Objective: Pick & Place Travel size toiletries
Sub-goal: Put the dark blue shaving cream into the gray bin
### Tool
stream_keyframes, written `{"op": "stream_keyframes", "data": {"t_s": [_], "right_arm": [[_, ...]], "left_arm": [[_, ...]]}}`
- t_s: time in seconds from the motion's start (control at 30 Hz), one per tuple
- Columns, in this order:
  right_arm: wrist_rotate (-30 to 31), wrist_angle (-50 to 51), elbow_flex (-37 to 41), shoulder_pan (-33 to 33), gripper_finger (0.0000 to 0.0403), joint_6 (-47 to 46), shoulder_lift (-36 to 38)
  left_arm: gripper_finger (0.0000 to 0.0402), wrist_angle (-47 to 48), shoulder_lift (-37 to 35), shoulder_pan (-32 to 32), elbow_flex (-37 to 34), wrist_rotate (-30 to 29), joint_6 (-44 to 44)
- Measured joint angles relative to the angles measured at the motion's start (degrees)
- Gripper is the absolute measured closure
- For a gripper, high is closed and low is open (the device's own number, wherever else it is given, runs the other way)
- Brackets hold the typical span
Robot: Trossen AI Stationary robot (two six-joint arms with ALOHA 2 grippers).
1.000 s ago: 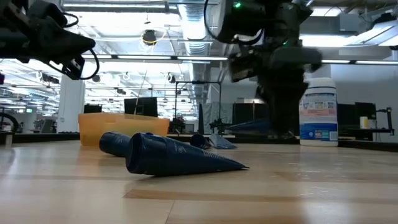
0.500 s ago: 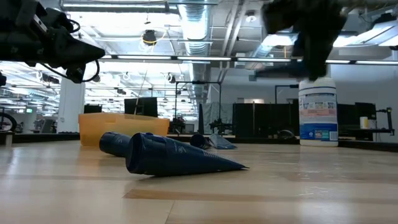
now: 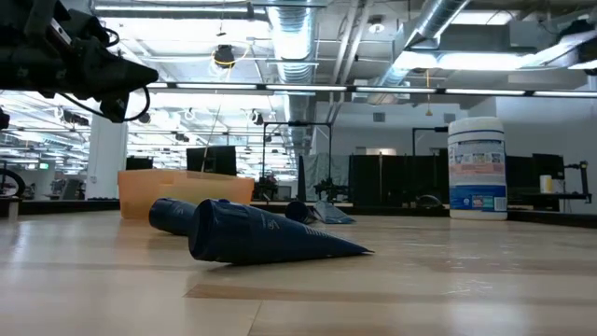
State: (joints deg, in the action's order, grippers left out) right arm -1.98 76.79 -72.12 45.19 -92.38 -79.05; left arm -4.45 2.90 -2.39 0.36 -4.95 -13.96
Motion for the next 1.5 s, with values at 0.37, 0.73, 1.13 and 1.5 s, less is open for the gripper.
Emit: {"op": "stream_keyframes", "data": {"t_s": [0.37,0.73,1.13,1.5], "right_arm": [[-9.1,0.1,0.0,15.3,0.0275,-26.0,-7.4],[-16.5,-7.2,0.0,16.1,0.0267,-30.7,-17.9],[-21.2,-8.2,0.0,10.9,0.0258,-30.7,-21.1],[-22.0,-8.2,0.2,7.5,0.025,-26.2,-21.2]], "left_arm": [[0.04,-0.4,0.0,0.0,0.0,0.3,0.0],[0.04,-0.5,0.0,0.0,0.0,0.2,0.0],[0.04,-0.9,0.0,0.0,0.0,0.0,0.0],[0.04,-1.2,0.0,0.0,0.0,0.0,0.0]]}}
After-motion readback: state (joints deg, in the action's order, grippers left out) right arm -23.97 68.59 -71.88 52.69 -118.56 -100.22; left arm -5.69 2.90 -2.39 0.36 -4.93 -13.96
